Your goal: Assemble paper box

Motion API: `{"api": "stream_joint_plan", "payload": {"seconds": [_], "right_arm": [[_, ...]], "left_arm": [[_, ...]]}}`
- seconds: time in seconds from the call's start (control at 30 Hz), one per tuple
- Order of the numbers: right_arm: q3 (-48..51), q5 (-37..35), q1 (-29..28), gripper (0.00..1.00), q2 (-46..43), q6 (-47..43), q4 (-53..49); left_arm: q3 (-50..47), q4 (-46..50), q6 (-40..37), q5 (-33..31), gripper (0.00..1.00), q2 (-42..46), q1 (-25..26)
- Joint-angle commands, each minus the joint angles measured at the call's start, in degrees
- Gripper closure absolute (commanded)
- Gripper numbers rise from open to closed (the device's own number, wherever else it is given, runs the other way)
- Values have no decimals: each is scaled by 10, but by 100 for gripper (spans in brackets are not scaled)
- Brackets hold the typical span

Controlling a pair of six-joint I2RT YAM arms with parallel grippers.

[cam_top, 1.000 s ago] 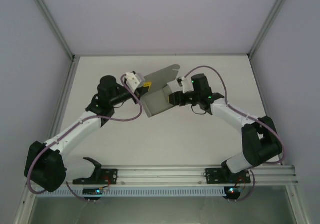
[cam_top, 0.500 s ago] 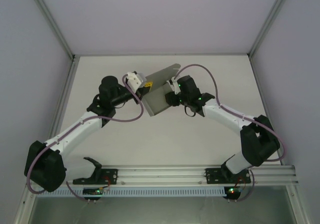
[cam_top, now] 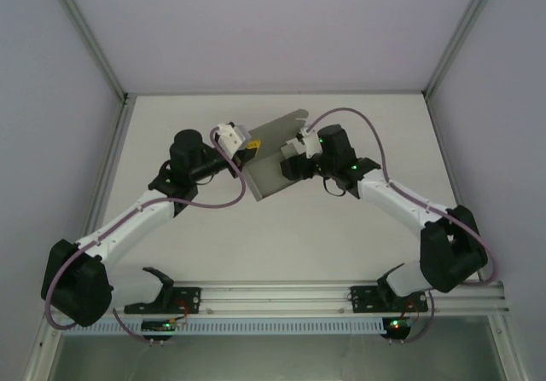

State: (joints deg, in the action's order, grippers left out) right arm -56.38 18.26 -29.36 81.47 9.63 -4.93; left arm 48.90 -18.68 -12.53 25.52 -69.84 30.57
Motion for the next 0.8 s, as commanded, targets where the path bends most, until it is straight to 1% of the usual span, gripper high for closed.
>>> {"api": "stream_joint_plan", "payload": {"seconds": [0.0, 0.1, 0.23, 0.3, 0.33, 0.47, 0.57, 0.67, 0.7, 0.73, 0.77], "right_arm": [[24, 75, 28, 25, -27, 26, 40], [28, 83, 43, 27, -29, 45, 41], [24, 81, 44, 27, -28, 21, 5], [28, 80, 50, 37, -30, 21, 0], [28, 86, 51, 39, -30, 21, 0], [23, 97, 51, 43, -20, 21, -6], [12, 84, 46, 43, -3, 4, -7], [-1, 53, 39, 48, 13, 6, -16], [-6, 41, 38, 53, 19, 6, -20], [-13, 31, 36, 59, 24, 5, -26], [-18, 28, 34, 60, 30, 5, -30]], "left_arm": [[0, -18, 2, 11, 100, 19, 5], [-2, -21, 3, 11, 100, 22, 5], [-2, -21, 3, 10, 100, 22, 5], [-4, -21, 4, 10, 100, 22, 5], [-4, -21, 3, 11, 100, 22, 5], [-5, -25, 4, 11, 100, 23, 5], [-3, -25, 5, 13, 100, 23, 5], [0, -25, 5, 19, 100, 23, 5], [0, -25, 5, 20, 100, 23, 5], [1, -25, 7, 19, 100, 23, 5], [2, -25, 5, 20, 100, 23, 5]]}}
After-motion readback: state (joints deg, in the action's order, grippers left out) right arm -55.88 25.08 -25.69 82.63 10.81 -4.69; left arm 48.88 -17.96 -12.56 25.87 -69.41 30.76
